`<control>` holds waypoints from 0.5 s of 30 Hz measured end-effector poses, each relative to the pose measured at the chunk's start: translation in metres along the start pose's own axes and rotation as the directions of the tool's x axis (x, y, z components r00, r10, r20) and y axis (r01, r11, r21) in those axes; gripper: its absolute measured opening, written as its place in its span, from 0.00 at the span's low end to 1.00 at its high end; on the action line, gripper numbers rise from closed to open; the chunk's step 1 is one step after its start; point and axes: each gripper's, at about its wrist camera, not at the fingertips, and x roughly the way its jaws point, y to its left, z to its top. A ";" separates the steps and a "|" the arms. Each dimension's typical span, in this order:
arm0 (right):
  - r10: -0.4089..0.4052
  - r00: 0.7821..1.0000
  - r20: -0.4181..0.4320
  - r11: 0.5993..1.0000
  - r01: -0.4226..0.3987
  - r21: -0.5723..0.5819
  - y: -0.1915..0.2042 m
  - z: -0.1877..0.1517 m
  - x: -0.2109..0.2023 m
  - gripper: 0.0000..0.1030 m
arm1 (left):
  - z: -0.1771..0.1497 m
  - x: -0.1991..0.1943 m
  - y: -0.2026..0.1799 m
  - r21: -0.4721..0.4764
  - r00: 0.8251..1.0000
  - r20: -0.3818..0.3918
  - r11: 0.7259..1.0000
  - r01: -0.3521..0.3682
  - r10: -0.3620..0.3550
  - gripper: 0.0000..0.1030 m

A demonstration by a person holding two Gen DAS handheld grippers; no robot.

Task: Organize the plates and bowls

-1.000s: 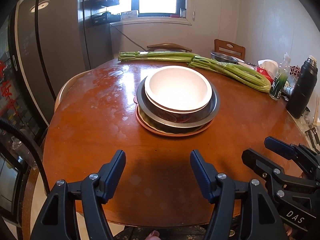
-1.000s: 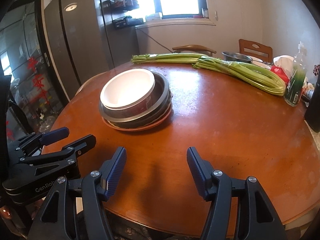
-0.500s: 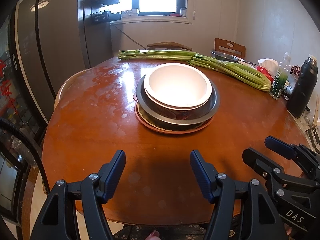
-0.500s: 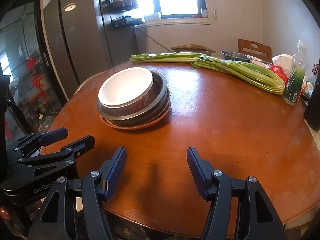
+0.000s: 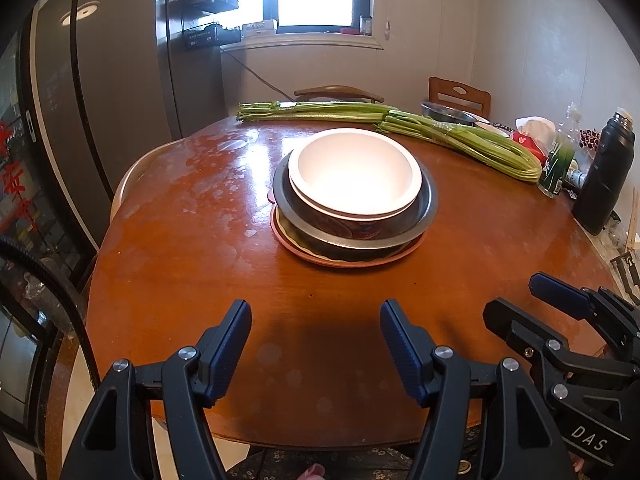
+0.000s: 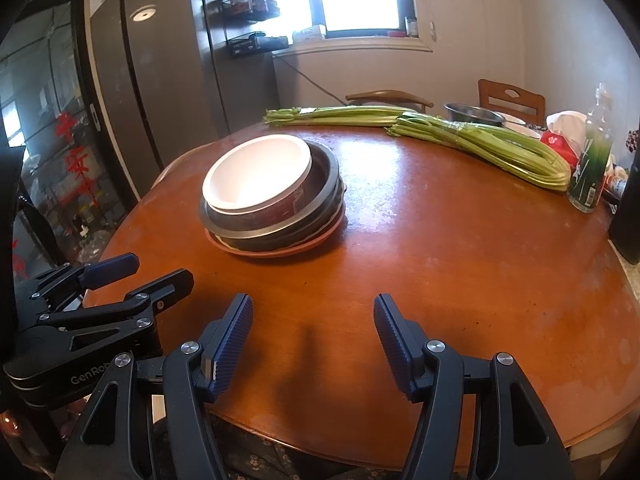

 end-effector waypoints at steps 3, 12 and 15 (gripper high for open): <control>0.001 1.000 -0.002 1.000 -0.001 0.000 0.000 0.000 0.000 0.63 | 0.000 0.000 0.000 0.003 1.000 -0.001 1.000 -0.005 0.005 0.64; 0.000 1.000 -0.006 1.000 0.000 0.002 0.000 -0.001 -0.001 0.63 | 0.000 0.001 0.000 0.003 1.000 -0.007 1.000 -0.009 0.009 0.64; 0.000 1.000 -0.005 1.000 0.000 0.003 0.000 -0.001 -0.001 0.63 | 0.000 0.001 0.000 0.004 1.000 -0.007 1.000 -0.013 0.013 0.64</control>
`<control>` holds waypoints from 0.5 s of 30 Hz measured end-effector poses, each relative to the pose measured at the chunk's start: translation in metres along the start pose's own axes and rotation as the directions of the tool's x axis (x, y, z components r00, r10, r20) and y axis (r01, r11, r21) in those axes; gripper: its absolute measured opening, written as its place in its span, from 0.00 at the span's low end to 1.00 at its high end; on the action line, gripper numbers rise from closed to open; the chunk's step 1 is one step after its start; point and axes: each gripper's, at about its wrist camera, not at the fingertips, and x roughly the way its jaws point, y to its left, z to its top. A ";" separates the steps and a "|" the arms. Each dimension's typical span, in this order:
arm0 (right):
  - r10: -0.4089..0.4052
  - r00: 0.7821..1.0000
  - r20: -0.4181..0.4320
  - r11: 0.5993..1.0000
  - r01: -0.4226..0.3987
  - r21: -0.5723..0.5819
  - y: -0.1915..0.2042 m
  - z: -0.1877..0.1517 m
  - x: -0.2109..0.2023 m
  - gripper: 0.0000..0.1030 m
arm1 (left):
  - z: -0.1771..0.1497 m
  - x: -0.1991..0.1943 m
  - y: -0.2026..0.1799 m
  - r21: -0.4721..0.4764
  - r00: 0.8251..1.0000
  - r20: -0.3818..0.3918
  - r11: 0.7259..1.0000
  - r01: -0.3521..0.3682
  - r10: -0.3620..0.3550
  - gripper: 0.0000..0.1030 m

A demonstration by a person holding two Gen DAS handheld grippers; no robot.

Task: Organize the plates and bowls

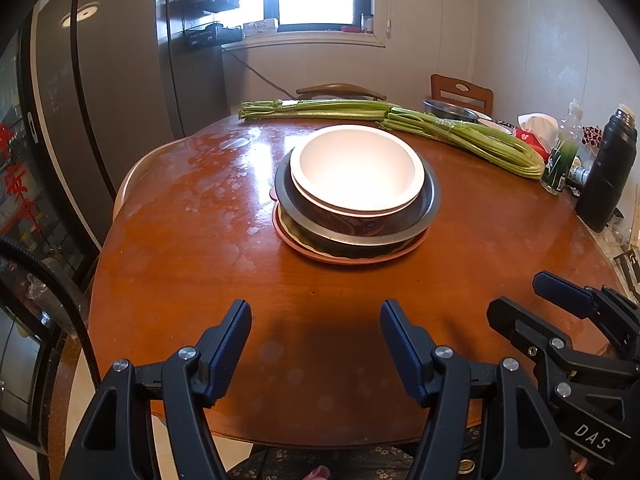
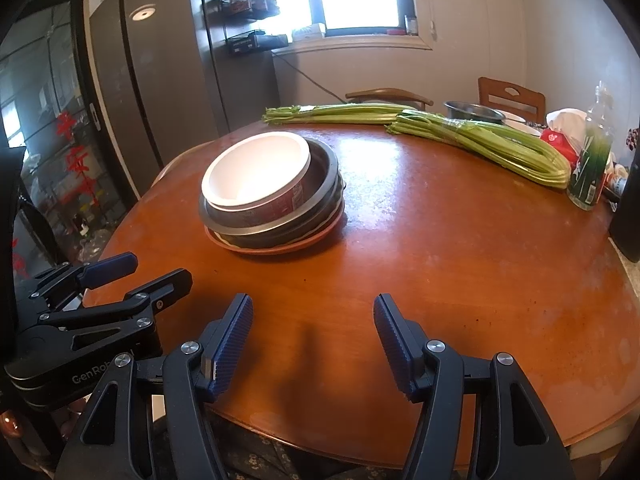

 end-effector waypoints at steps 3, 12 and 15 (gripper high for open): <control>0.000 1.000 -0.002 1.000 0.000 -0.003 0.000 0.000 0.000 0.63 | 0.000 0.001 0.001 -0.002 1.000 0.001 1.000 -0.004 0.004 0.64; -0.007 1.000 -0.022 1.000 0.007 0.010 -0.010 -0.001 0.009 0.63 | 0.004 0.008 0.003 -0.013 1.000 -0.001 1.000 -0.018 0.018 0.64; -0.006 0.999 -0.032 1.000 0.006 0.018 -0.016 -0.001 0.014 0.63 | 0.006 0.014 0.003 -0.018 1.000 -0.010 1.000 -0.011 0.011 0.64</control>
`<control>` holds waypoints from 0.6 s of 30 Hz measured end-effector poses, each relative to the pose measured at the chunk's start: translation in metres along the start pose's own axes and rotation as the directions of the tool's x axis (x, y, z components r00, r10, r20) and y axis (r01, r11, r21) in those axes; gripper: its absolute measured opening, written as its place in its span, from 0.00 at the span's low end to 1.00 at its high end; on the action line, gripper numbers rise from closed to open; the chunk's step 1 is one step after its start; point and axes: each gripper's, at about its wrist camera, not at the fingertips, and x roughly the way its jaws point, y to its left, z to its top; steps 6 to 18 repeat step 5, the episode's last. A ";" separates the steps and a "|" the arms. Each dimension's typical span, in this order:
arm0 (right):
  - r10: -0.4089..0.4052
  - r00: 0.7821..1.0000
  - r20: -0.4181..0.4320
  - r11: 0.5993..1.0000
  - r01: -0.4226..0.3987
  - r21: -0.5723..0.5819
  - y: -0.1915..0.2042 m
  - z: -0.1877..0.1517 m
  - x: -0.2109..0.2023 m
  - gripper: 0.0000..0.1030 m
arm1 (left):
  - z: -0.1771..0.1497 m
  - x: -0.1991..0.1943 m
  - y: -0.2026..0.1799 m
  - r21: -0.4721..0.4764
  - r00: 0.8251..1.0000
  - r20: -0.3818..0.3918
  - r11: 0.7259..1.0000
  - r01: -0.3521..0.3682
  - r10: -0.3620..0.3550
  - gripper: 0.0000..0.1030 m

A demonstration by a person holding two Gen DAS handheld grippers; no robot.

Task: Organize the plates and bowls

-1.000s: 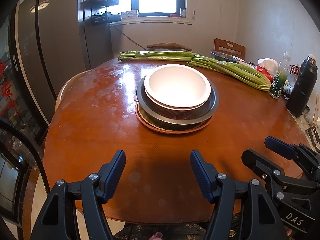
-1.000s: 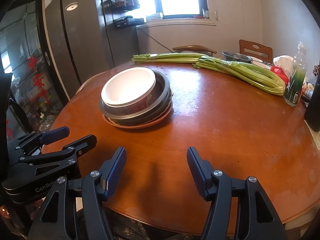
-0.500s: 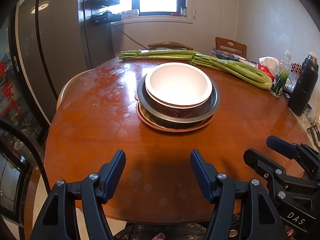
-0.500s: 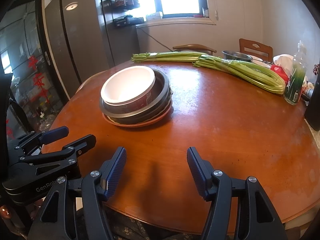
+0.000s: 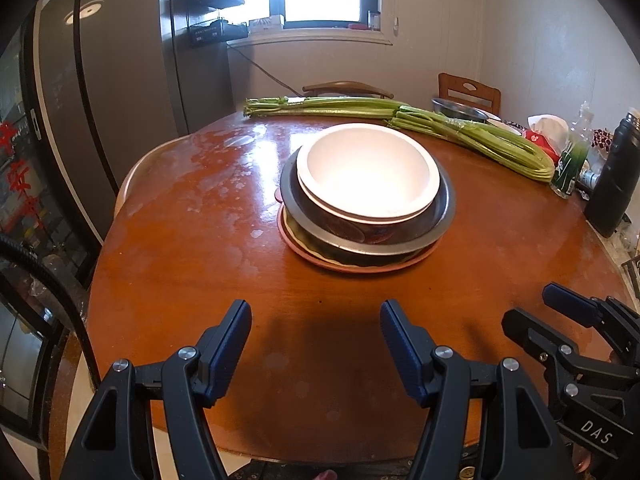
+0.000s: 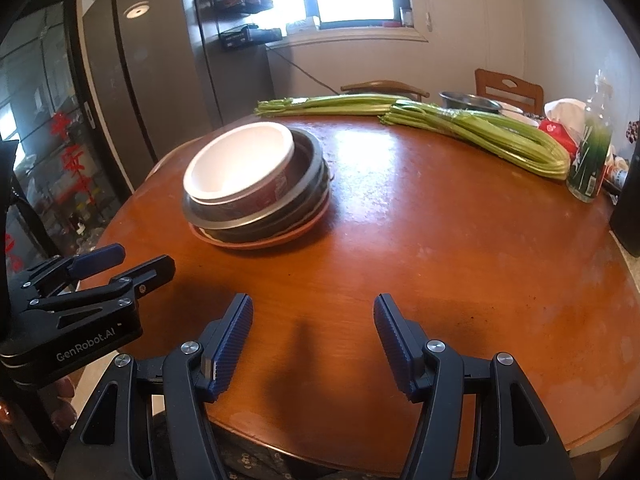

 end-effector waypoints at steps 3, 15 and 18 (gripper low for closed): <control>-0.009 1.000 -0.016 1.000 0.009 0.010 -0.013 0.005 0.006 0.63 | 0.011 0.007 0.007 -0.016 1.000 0.004 1.000 -0.001 0.001 0.64; -0.021 0.999 -0.038 0.999 0.022 0.035 -0.034 0.012 0.009 0.63 | 0.025 0.014 0.020 -0.041 1.000 -0.002 0.999 -0.020 0.020 0.65; -0.021 0.999 -0.038 0.999 0.022 0.035 -0.034 0.012 0.009 0.63 | 0.025 0.014 0.020 -0.041 1.000 -0.002 0.999 -0.020 0.020 0.65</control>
